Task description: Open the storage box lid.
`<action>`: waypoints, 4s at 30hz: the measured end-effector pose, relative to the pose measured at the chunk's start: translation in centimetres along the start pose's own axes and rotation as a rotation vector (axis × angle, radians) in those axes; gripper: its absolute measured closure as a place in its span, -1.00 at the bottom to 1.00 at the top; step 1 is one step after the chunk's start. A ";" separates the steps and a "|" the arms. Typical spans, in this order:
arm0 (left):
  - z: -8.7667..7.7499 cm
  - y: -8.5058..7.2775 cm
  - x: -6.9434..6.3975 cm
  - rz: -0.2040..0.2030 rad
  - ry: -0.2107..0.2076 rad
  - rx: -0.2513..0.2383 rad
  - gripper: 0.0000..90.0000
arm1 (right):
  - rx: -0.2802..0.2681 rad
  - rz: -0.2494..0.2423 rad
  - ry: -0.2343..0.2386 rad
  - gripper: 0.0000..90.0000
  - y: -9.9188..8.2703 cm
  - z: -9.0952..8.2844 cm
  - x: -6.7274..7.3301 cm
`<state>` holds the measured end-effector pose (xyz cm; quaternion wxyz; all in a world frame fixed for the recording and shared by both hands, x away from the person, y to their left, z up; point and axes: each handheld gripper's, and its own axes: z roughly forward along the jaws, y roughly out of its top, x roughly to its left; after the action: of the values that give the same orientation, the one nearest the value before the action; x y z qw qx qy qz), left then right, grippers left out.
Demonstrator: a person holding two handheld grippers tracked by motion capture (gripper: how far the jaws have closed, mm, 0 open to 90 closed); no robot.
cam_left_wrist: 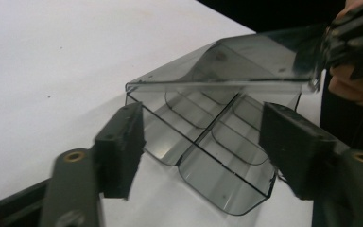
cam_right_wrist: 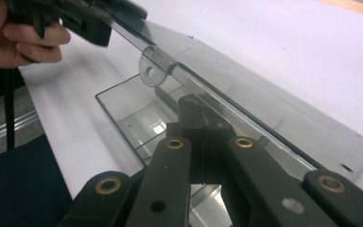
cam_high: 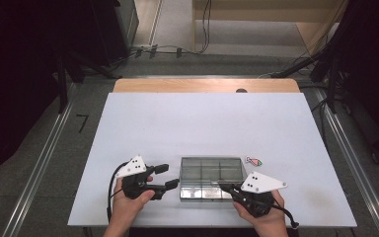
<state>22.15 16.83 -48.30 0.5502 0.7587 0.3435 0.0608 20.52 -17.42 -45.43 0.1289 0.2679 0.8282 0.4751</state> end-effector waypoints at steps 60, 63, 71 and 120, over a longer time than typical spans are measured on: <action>0.8 2.5 0.5 0.027 0.022 -0.100 0.15 | -0.082 0.072 -0.100 0.96 1.2 -2.2 -6.1; 1.7 3.1 0.7 0.043 0.040 -0.089 -0.25 | -0.076 0.073 -0.099 0.96 1.2 -2.2 -6.3; 3.6 4.8 1.1 0.066 0.055 -0.074 -0.76 | -0.061 0.083 -0.088 0.96 1.6 -1.4 -7.0; 5.1 4.2 2.9 -0.026 0.048 -0.120 0.57 | -0.135 0.146 -0.046 0.63 0.2 0.7 -10.8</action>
<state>28.64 13.82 -47.43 0.5868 0.7183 0.3621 0.0926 29.82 -22.94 -46.11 0.1307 0.3292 0.7694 0.5315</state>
